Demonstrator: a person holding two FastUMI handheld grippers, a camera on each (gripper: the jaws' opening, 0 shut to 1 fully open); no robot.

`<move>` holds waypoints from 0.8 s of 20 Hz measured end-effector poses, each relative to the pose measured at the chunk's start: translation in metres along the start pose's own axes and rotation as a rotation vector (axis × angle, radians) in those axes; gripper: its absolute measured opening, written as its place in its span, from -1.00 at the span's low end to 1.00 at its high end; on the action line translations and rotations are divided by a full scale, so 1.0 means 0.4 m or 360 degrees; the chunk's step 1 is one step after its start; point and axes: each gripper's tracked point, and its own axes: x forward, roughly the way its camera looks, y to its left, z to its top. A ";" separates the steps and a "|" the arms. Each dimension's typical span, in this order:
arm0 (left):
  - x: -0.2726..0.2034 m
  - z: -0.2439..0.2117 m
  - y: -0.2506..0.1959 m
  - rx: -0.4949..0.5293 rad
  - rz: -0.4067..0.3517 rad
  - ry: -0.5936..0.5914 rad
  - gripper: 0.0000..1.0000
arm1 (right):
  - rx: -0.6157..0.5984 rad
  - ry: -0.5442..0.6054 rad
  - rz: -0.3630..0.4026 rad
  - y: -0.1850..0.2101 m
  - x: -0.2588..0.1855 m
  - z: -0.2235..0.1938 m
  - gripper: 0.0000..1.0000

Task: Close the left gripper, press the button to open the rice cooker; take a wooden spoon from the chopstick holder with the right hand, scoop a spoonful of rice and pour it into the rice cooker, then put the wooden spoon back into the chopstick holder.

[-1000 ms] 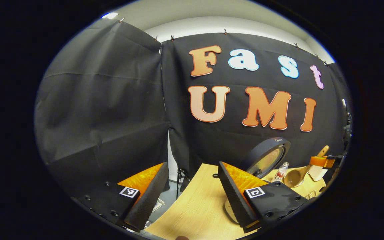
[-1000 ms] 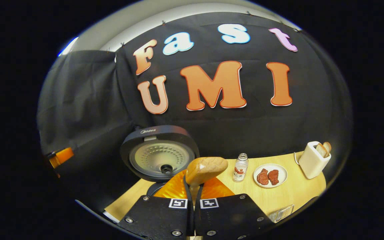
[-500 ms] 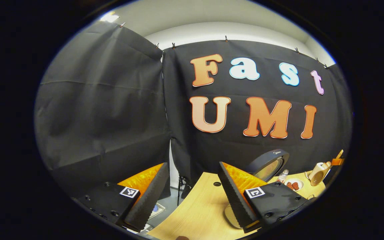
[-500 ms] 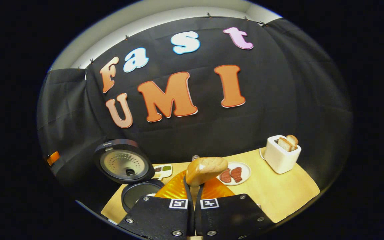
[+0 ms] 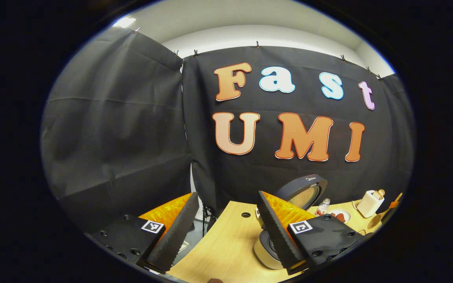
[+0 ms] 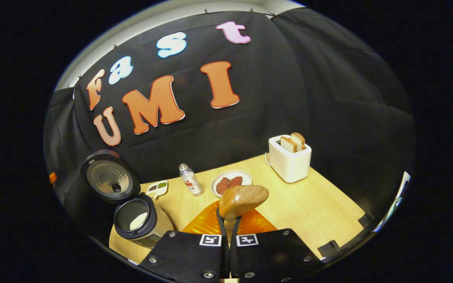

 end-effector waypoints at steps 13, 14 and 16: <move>-0.057 0.010 -0.007 0.0053 0.0057 0.0014 1.00 | 0.0079 0.0220 -0.0004 -0.071 0.165 -0.234 -1.00; -0.059 0.008 -0.008 0.0056 0.0056 0.0020 1.00 | 0.0071 0.0220 0.0003 -0.071 0.172 -0.239 -1.00; -0.066 0.003 -0.022 0.0054 0.0037 0.0027 1.00 | 0.0069 0.0236 -0.0008 -0.082 0.181 -0.262 -1.00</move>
